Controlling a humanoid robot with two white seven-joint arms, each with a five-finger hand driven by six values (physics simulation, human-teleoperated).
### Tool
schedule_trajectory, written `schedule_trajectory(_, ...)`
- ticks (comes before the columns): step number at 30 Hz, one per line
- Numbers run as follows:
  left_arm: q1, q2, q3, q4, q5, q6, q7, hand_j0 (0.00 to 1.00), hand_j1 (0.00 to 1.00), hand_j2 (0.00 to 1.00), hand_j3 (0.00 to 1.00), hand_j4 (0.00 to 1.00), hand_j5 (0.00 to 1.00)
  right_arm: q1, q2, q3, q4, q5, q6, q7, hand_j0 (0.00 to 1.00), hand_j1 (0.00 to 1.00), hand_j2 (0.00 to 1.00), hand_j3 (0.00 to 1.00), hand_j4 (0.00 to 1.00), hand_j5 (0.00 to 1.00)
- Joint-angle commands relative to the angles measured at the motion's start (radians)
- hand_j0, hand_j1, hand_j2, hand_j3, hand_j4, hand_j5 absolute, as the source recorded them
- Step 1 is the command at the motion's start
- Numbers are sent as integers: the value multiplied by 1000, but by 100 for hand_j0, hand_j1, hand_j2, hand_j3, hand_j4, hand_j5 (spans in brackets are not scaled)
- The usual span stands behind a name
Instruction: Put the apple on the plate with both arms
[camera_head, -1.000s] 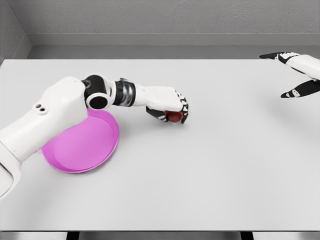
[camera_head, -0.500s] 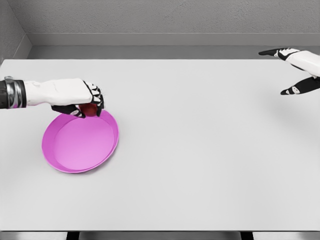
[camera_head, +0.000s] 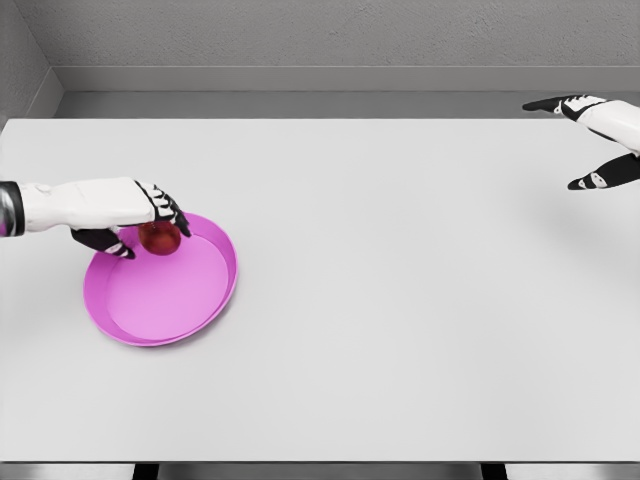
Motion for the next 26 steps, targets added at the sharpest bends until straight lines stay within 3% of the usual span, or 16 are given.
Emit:
schedule_trajectory(1, 0, 0, 1, -1, 10, 2, 1, 100, 100, 100, 100, 100, 100, -2, -2, 0, -1, -7, 3, 0, 100, 100, 100, 100, 100, 100)
schedule_trajectory(7, -2, 2, 0, -4, 11, 2, 1, 100, 100, 100, 100, 100, 100, 2, -1, 0, -6, -7, 3, 0, 100, 100, 100, 100, 100, 100)
schedule_trajectory(10, -15, -9, 4, -13, 68, 2, 1, 100, 100, 100, 100, 100, 100, 0, -2, 0, -12, -7, 3, 0, 100, 100, 100, 100, 100, 100)
schedule_trajectory(11, -35, -34, 9, -24, 79, 2, 1, 100, 100, 100, 100, 100, 100, 2, -2, 0, -24, -7, 3, 0, 100, 100, 100, 100, 100, 100)
schedule_trajectory(13, -63, -139, 15, -122, 83, 2, -1, 100, 100, 100, 100, 100, 100, 3, -2, 0, -27, -7, 3, 0, 100, 100, 100, 100, 100, 100)
schedule_trajectory(15, -66, -296, 15, -130, 79, 2, -8, 100, 100, 100, 100, 100, 100, 3, -2, 0, -40, -7, 3, 0, 100, 100, 100, 100, 100, 100)
schedule_trajectory(17, -66, -365, 15, -130, 80, 2, -8, 100, 100, 100, 100, 100, 100, 3, -2, 0, -50, -9, 3, 0, 100, 100, 100, 100, 100, 100)
schedule_trajectory(26, -64, -360, 15, -124, 83, 2, -7, 100, 100, 100, 100, 100, 100, 14, -13, -2, -99, -9, 3, 0, 100, 100, 100, 100, 100, 100)
